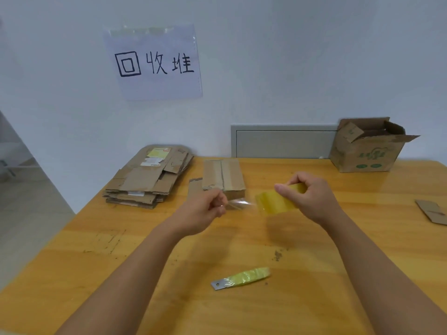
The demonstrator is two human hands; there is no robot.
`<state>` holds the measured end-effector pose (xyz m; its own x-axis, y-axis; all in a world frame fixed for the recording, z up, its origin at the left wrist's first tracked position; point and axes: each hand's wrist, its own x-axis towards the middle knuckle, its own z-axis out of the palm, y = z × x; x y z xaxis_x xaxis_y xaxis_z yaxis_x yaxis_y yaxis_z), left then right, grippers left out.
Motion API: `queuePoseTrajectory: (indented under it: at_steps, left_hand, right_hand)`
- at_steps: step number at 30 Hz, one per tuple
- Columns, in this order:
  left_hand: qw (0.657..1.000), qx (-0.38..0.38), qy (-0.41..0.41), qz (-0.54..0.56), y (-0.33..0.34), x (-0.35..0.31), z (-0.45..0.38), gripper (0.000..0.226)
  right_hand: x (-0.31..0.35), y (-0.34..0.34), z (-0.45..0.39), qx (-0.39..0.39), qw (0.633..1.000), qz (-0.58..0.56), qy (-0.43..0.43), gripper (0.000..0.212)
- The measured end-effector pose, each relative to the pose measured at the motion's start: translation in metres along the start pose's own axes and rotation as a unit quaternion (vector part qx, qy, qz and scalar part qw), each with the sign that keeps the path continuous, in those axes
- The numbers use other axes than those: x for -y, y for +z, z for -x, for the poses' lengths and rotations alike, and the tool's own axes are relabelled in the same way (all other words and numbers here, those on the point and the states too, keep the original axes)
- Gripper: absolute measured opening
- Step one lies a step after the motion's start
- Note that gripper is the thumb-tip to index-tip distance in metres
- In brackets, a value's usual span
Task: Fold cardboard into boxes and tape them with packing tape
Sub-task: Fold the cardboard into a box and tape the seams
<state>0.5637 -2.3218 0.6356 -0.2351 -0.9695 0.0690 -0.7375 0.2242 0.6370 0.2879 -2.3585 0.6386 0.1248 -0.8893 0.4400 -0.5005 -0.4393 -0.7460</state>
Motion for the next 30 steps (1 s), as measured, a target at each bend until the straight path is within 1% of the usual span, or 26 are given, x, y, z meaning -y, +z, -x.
queuePoseTrajectory:
  at_steps: [3, 6, 8, 10, 11, 14, 16, 21, 25, 28, 30]
  left_hand:
    - [0.999, 0.019, 0.012, 0.031, -0.016, -0.006, 0.009, 0.016]
    - [0.999, 0.012, 0.012, 0.05, -0.023, -0.004, 0.016, 0.023]
    - [0.998, 0.003, 0.008, 0.06, -0.027, -0.002, 0.019, 0.032]
    - [0.996, 0.003, -0.019, 0.083, -0.029, -0.001, 0.022, 0.04]
    - [0.994, 0.0, -0.037, 0.1, -0.03, 0.0, 0.023, 0.038]
    - [0.989, -0.029, -0.058, 0.132, -0.033, 0.004, 0.026, 0.013]
    - [0.984, -0.045, -0.076, 0.157, -0.033, 0.007, 0.027, 0.007]
    - [0.958, -0.083, -0.098, 0.258, -0.03, 0.009, 0.026, 0.008]
    - [0.94, -0.124, -0.126, 0.292, -0.024, 0.01, 0.017, 0.006]
    - [0.923, -0.148, -0.144, 0.323, -0.02, 0.01, 0.007, 0.015]
    - [0.919, -0.165, -0.156, 0.323, -0.019, 0.01, 0.0, 0.019]
  right_hand:
    - [0.01, -0.002, -0.004, -0.002, 1.0, -0.011, -0.009, 0.05]
    - [0.018, -0.002, -0.006, -0.011, 1.0, -0.026, -0.009, 0.05]
    - [0.023, -0.002, -0.008, -0.012, 1.0, -0.023, -0.01, 0.044]
    - [0.027, -0.003, -0.009, -0.01, 1.0, -0.016, -0.015, 0.036]
    - [0.03, -0.003, -0.009, -0.008, 1.0, -0.01, -0.017, 0.033]
    - [0.034, 0.001, -0.01, -0.008, 1.0, -0.009, -0.015, 0.031]
    - [0.034, 0.003, -0.01, -0.012, 1.0, -0.025, -0.009, 0.031]
    - [0.031, 0.008, -0.012, -0.014, 1.0, -0.009, 0.02, 0.033]
    - [0.027, 0.012, -0.017, -0.017, 0.999, 0.001, 0.044, 0.039]
    - [0.025, 0.014, -0.022, -0.015, 0.998, 0.005, 0.061, 0.04]
    - [0.023, 0.015, -0.025, -0.004, 0.998, 0.006, 0.07, 0.039]
